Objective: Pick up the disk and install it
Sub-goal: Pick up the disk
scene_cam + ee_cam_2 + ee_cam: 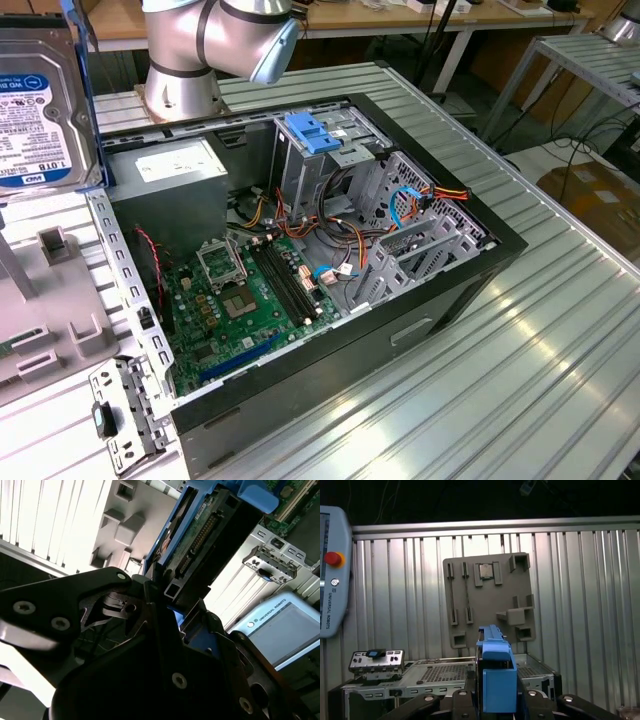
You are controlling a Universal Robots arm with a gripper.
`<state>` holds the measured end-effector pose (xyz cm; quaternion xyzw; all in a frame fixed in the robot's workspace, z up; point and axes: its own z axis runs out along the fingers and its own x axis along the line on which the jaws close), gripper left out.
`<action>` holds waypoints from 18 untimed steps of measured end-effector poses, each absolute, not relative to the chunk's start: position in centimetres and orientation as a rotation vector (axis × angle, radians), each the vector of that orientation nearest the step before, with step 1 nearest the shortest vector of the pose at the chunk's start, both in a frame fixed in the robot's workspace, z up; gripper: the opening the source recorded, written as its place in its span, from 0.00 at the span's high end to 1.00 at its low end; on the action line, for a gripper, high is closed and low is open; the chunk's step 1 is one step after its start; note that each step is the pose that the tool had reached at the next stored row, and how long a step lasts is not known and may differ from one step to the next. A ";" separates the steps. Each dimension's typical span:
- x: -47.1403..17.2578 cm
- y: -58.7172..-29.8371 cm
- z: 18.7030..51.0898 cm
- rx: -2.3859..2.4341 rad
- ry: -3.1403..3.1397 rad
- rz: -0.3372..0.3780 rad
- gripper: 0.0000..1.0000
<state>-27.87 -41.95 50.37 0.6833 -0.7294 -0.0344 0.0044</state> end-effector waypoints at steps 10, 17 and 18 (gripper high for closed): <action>-27.9 -42.0 51.7 2.141 -2.286 -0.110 0.63; -27.9 -42.0 52.7 2.143 -2.288 -0.115 0.63; -27.9 -42.0 52.7 2.144 -2.288 -0.115 0.63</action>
